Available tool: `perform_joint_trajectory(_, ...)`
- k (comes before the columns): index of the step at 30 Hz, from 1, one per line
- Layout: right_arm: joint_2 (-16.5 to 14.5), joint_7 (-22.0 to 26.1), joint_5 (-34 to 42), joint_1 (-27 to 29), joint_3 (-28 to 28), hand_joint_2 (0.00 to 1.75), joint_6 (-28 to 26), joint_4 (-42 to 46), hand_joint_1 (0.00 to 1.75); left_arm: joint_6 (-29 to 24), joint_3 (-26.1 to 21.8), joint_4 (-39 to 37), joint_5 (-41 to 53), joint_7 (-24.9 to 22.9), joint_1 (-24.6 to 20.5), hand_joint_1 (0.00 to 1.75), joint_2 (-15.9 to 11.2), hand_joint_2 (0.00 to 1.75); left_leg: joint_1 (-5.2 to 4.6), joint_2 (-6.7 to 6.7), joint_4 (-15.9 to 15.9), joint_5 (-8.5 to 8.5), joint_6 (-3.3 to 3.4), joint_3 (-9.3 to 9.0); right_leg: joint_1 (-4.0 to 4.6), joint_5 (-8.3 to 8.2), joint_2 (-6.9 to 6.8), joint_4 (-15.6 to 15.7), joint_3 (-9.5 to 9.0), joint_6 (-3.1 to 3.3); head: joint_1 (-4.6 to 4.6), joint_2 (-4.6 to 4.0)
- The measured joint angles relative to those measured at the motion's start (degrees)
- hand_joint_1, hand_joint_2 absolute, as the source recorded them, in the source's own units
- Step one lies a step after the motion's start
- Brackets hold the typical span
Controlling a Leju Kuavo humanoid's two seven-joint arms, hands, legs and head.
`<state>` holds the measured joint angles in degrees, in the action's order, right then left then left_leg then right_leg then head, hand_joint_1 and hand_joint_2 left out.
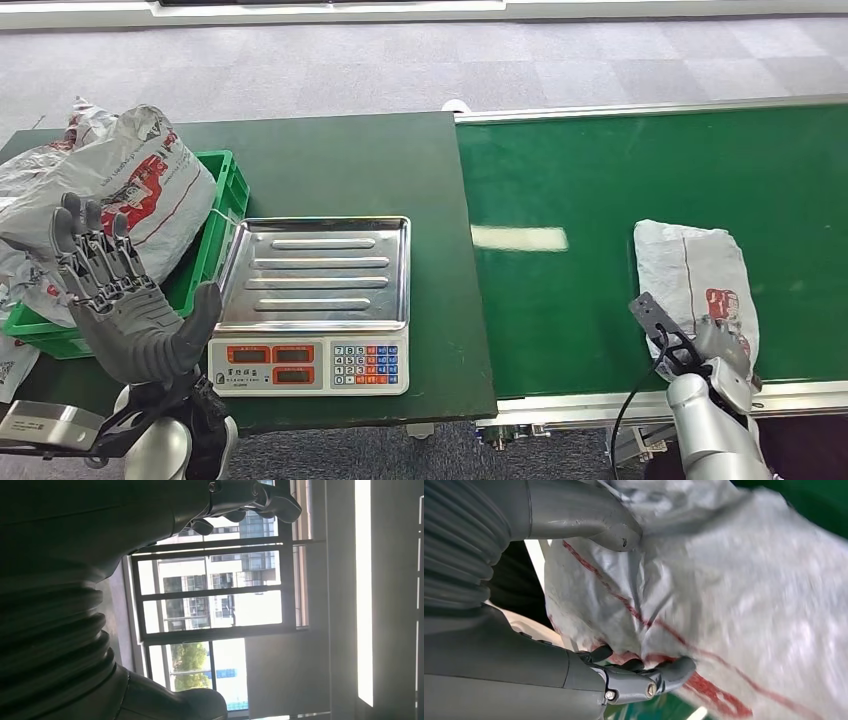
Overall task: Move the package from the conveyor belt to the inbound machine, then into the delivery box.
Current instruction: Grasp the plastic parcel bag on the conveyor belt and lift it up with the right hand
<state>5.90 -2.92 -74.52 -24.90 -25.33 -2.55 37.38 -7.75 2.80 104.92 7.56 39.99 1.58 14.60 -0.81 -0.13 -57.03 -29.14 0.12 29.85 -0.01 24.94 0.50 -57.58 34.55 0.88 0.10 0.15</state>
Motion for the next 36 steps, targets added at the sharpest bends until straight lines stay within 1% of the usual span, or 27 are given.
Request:
perform_joint_trajectory(2,-0.03,-0.36,-0.96,0.91,0.80,1.75,2.50,0.33,0.00,0.03,-0.08,-0.04,0.16,-0.17,-0.24,0.00,0.02,1.75,0.00,0.00,0.00,0.00,0.00,0.00,0.00,0.00,0.00,0.00,0.00,0.00,0.00,0.00)
perform_joint_trajectory(8,-0.70,-0.25,-1.44,3.43,3.68,1.75,6.46,4.02,0.00,-0.50,-0.48,-0.04,0.22,-0.19,-0.30,0.00,0.01,1.75,0.00,0.01,0.01,-0.02,0.01,0.15,0.00,0.01,0.01,0.00,-0.06,-0.01,0.01,0.00)
perform_joint_trajectory(11,-1.05,-0.40,-1.22,4.29,4.98,1.75,7.59,6.03,0.00,-0.84,-0.50,0.07,0.23,-0.19,-0.11,0.00,0.01,1.75,0.00,0.02,0.01,-0.05,0.01,0.31,0.00,0.04,0.03,0.01,-0.08,-0.04,0.01,0.00)
perform_joint_trajectory(12,-1.12,-0.42,-1.13,4.54,5.28,1.75,7.79,6.51,0.10,-0.93,-0.51,0.10,0.23,-0.19,-0.04,0.00,0.01,1.75,0.00,0.02,0.01,-0.06,0.01,0.32,0.00,0.05,0.03,0.01,-0.09,-0.04,0.01,0.00)
perform_joint_trajectory(15,-1.22,-0.53,-0.27,5.20,6.30,1.75,8.68,7.66,1.41,-1.66,-0.51,0.18,0.23,-0.19,0.25,0.00,0.01,1.75,0.00,0.02,0.01,-0.05,0.01,0.31,0.00,0.05,0.03,0.01,-0.10,-0.05,0.01,0.00)
perform_joint_trajectory(16,-1.22,-0.61,0.10,5.38,6.66,1.75,8.98,7.94,1.75,-1.91,-0.51,0.24,0.23,-0.19,0.33,0.00,0.01,1.75,0.00,0.02,0.01,-0.05,0.01,0.31,0.00,0.05,0.04,0.01,-0.10,-0.05,0.01,0.00)
perform_joint_trajectory(27,-1.22,-0.74,1.74,5.37,9.23,1.75,9.09,9.09,1.75,-2.72,-0.83,1.33,0.09,-0.32,0.93,0.00,0.01,1.75,0.01,0.02,0.01,-0.06,0.01,0.26,0.01,0.06,0.03,0.01,-0.14,-0.07,0.01,0.00)
perform_joint_trajectory(36,-1.32,-0.61,2.46,5.34,9.84,1.75,8.89,9.16,1.75,-2.72,-0.97,1.35,0.09,-0.32,0.96,0.00,0.01,1.75,0.01,0.00,0.01,-0.06,0.01,0.12,0.01,0.06,0.01,0.01,-0.14,-0.07,0.01,0.00)
